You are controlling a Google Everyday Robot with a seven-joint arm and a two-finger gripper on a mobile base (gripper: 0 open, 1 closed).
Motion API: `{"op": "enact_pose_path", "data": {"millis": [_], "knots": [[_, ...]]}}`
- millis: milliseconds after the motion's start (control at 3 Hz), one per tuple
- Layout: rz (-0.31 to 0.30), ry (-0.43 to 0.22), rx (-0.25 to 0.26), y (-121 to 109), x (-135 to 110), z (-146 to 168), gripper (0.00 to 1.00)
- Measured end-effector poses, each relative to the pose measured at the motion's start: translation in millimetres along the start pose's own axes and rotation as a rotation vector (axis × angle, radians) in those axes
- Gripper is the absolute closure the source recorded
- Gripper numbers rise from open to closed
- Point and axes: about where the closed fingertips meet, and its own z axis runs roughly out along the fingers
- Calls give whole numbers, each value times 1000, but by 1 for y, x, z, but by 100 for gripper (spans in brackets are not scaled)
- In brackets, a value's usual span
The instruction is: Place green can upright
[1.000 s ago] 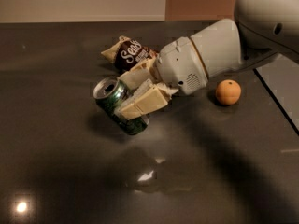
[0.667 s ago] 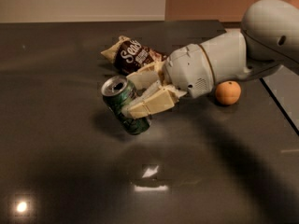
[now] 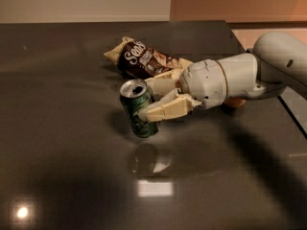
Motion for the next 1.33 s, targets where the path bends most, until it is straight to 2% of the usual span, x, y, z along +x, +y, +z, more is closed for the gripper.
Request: {"op": "enact_pose_path", "data": {"millis": [333, 1000, 1333], "knots": [[-15, -41, 6, -2, 13, -7, 100], [-53, -69, 33, -4, 27, -18, 100], [-73, -80, 44, 0, 33, -21, 82]]}}
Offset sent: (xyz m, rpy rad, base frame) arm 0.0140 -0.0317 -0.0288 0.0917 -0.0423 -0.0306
